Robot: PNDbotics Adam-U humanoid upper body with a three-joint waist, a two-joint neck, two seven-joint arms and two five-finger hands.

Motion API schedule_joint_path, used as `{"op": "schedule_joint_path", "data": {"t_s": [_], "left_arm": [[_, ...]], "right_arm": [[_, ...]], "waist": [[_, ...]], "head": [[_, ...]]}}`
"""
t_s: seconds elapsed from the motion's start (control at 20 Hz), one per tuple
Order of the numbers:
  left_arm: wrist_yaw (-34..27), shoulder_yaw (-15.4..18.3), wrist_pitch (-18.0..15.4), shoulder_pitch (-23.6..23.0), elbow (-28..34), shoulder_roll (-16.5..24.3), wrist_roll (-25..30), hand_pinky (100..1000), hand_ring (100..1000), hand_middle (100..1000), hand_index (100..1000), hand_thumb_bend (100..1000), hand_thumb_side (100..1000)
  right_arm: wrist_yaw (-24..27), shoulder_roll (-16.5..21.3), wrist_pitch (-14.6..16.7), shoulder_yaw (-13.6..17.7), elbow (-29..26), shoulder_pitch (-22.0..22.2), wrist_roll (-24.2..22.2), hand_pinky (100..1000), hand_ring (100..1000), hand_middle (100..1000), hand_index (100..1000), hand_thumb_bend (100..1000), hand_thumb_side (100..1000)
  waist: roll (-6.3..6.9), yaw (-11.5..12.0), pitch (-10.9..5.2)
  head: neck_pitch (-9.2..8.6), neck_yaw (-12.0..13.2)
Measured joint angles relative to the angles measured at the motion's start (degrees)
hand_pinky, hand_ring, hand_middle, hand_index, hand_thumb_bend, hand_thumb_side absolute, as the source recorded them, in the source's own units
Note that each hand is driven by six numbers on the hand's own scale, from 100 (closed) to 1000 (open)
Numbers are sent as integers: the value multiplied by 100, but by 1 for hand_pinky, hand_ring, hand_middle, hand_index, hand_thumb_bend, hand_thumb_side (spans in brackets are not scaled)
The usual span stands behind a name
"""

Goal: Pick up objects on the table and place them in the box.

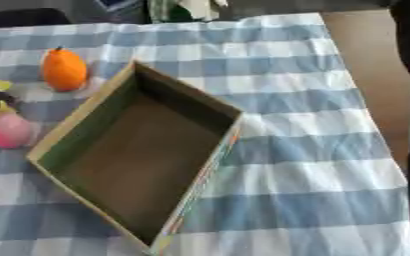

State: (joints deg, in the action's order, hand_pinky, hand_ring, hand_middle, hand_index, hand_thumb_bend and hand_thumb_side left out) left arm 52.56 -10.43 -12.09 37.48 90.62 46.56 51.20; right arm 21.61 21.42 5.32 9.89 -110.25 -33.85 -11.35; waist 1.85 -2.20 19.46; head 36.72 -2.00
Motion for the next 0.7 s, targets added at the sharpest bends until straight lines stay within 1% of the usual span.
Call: {"op": "schedule_joint_path", "data": {"t_s": [0.3,0.5,0.55,0.7], "left_arm": [[60,-37,45,66,-29,-130,14,615,762,708,927,313,534],[60,-61,75,82,-39,-173,33,592,740,673,874,299,520],[60,-71,82,84,-54,-173,37,577,726,651,842,303,506],[119,-92,94,87,-123,-173,33,556,708,631,820,330,482]], "right_arm": [[-1,0,-4,20,0,1,-4,792,649,526,776,100,635],[-3,0,-4,34,1,1,-3,793,649,526,776,100,633],[-3,0,-5,34,1,1,-3,792,649,526,776,100,633],[-3,-1,-6,34,1,1,-2,792,649,526,776,100,633]], "waist": [[-2,-19,31],[-6,-24,35],[-6,-24,35],[-11,-27,37]], "head": [[0,14],[0,14],[-1,15],[-1,19]]}}
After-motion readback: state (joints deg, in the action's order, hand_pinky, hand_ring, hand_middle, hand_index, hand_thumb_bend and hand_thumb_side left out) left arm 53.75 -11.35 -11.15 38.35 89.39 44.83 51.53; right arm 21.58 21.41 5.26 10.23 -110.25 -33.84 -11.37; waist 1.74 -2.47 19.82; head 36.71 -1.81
